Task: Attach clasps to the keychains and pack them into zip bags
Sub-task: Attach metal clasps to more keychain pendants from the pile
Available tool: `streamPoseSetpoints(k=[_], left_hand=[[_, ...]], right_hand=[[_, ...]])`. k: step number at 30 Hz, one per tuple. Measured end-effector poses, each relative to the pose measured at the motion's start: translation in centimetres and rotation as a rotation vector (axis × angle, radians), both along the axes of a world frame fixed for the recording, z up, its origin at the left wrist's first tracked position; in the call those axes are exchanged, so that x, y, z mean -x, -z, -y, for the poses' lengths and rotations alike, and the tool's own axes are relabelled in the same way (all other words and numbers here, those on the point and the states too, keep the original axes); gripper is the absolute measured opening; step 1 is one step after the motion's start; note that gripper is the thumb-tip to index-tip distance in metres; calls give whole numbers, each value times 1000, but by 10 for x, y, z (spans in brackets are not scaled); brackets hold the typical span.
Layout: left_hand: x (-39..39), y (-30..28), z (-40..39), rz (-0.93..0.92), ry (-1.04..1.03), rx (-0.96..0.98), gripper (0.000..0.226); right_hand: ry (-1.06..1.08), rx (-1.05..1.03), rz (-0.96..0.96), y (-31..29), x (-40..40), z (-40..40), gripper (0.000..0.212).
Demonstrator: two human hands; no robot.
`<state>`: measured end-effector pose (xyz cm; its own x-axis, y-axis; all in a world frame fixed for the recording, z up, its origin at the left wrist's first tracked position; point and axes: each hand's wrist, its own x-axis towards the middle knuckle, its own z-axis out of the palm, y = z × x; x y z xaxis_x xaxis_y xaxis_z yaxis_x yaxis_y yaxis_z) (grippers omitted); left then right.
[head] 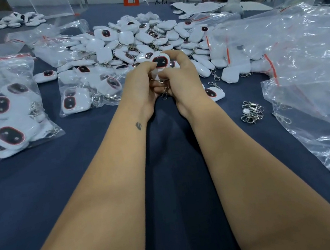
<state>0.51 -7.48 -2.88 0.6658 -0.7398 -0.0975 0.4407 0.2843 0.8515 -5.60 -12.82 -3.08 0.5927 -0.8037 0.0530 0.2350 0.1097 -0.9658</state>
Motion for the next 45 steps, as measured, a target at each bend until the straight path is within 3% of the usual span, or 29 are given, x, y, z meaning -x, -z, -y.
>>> streamPoseSetpoints(k=[12, 18, 31, 45], left_hand=[[8, 0, -1, 231, -27, -25, 26], [8, 0, -2, 228, -12, 5, 35], [9, -1, 0, 200, -73, -44, 16], [8, 3, 0, 243, -81, -53, 19]], right_hand=[[-11, -27, 54, 0, 1, 2, 33], [-14, -19, 72, 0, 0, 2, 26], [-23, 52, 13, 2, -1, 3, 33], [1, 2, 57, 0, -1, 0, 26]])
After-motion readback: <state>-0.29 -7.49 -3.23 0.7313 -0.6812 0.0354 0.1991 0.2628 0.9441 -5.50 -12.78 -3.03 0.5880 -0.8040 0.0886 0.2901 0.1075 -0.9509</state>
